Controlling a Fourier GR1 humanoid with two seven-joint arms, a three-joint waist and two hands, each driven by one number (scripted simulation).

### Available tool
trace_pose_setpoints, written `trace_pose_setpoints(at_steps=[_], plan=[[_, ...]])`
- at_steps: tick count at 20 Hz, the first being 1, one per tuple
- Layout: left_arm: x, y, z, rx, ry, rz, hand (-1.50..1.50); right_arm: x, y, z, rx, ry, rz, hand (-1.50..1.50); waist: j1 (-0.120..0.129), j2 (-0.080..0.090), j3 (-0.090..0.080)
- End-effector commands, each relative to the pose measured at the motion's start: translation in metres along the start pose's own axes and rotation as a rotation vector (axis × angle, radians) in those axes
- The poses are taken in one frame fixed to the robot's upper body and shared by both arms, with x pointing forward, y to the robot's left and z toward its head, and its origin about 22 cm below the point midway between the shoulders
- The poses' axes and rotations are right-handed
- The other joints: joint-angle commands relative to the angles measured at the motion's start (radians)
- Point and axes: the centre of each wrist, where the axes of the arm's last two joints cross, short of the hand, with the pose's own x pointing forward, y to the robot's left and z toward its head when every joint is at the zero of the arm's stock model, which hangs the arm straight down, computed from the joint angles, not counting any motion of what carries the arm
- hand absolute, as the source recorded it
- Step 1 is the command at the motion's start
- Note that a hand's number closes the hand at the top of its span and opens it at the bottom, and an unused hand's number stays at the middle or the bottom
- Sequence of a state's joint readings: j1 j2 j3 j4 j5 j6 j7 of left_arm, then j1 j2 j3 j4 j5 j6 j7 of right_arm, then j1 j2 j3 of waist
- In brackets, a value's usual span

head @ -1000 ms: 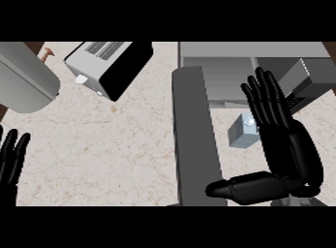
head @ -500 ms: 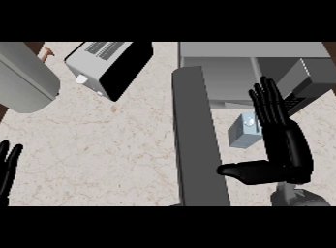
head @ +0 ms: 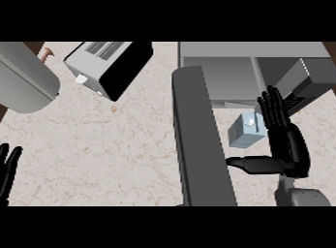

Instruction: Pick up the milk, place it into the microwave and close the microwave

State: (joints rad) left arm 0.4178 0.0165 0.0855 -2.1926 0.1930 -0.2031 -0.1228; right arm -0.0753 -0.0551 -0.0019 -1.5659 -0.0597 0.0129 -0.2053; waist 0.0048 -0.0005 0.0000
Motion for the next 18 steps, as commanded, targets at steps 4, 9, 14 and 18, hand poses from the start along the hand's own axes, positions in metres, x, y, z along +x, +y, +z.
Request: trace_pose_setpoints(at_steps=[4,9,14,18], plan=[[0.007,-0.004,0.026,-0.006,-0.011,0.0,-1.5,-0.04,-0.031,0.002,-0.022,0.026,0.014,-1.5,0.005,0.0,0.0],[0.0,-0.007,0.025,-0.007,-0.009,0.023,-1.5,-0.052,-0.047,0.0,-0.005,0.023,0.023,-1.5,0.004,0.0,0.0],[0.007,-0.002,0.026,-0.021,-0.002,0.015,-1.5,-0.059,-0.047,-0.004,0.062,0.001,0.069,-1.5,0.003,0.0,0.0],[0.001,-0.002,0.029,-0.022,-0.005,0.007,-1.5,-0.086,-0.035,0.0,0.037,-0.01,0.056,-1.5,0.005,0.0,0.0]])
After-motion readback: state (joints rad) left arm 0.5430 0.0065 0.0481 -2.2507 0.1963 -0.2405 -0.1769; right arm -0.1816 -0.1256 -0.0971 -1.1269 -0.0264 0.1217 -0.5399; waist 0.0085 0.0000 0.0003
